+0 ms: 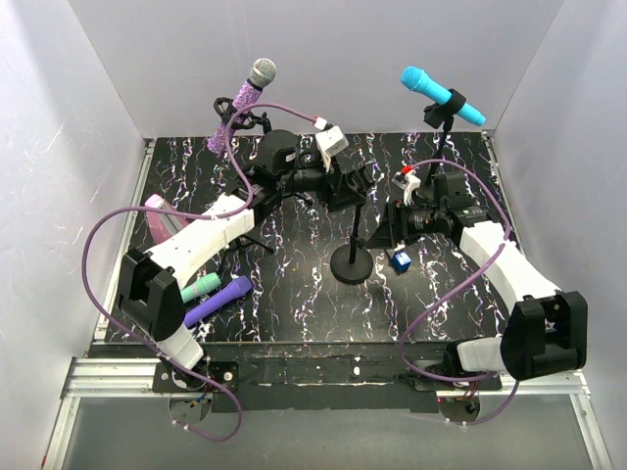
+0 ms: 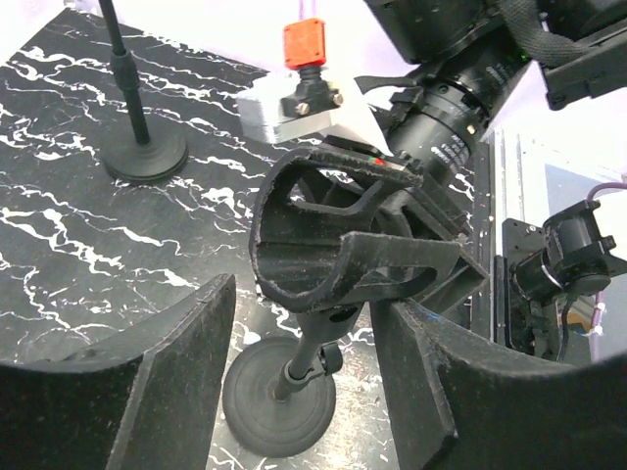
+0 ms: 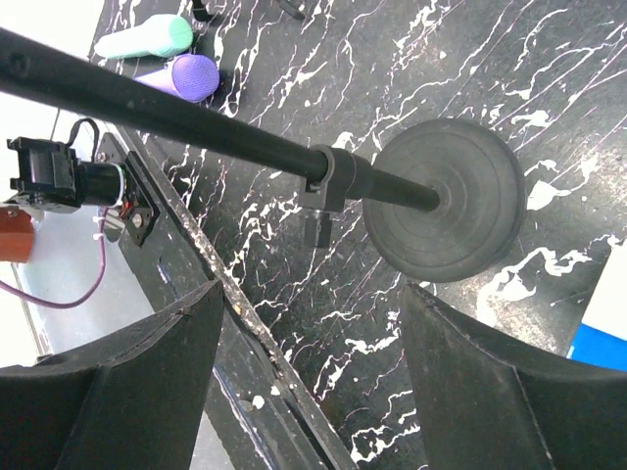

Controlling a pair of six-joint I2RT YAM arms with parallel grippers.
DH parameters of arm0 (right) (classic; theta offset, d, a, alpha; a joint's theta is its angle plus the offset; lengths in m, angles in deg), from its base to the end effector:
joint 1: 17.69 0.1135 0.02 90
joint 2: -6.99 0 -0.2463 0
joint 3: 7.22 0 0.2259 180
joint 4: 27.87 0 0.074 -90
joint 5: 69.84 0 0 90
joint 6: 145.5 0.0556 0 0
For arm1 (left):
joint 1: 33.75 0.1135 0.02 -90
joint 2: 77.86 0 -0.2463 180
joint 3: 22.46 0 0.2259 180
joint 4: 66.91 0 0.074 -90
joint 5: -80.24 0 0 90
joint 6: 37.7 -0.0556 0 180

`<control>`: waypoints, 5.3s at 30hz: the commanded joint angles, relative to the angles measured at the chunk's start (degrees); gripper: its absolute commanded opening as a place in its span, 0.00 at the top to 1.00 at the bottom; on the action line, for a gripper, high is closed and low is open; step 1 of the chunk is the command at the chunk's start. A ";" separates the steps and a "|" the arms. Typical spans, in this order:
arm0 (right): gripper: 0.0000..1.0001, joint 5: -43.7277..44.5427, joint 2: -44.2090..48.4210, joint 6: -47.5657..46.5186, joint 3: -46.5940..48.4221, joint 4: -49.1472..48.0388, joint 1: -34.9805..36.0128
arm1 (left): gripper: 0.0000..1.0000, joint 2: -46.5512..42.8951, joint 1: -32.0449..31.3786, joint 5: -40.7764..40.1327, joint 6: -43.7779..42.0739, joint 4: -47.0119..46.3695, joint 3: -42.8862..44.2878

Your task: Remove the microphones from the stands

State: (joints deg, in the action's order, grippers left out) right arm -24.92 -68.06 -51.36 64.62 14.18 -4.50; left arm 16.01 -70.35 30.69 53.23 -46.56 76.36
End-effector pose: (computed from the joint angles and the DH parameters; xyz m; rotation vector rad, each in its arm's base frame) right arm 0.2458 0.0981 0.2584 -0.5666 2.2362 1.0740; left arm 0.2786 -0.2518 0.3478 1.0584 1.5983 -1.0961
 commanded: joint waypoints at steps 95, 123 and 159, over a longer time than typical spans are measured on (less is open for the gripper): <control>0.36 -17.58 -21.36 15.45 12.29 -6.44 1.31 | 1.00 -5.88 2.94 3.94 0.48 2.60 -5.98; 0.44 -28.13 -26.64 15.20 13.34 -10.31 3.77 | 1.00 -5.45 3.11 -0.37 1.44 1.64 -6.16; 0.80 14.77 7.11 -28.77 -6.53 -24.31 19.16 | 1.00 -7.20 3.20 -8.45 13.84 -0.20 -10.99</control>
State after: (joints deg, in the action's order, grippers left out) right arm -14.32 -62.66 -82.70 55.71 -5.38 16.09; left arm 11.18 -66.96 22.69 65.67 -50.14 67.34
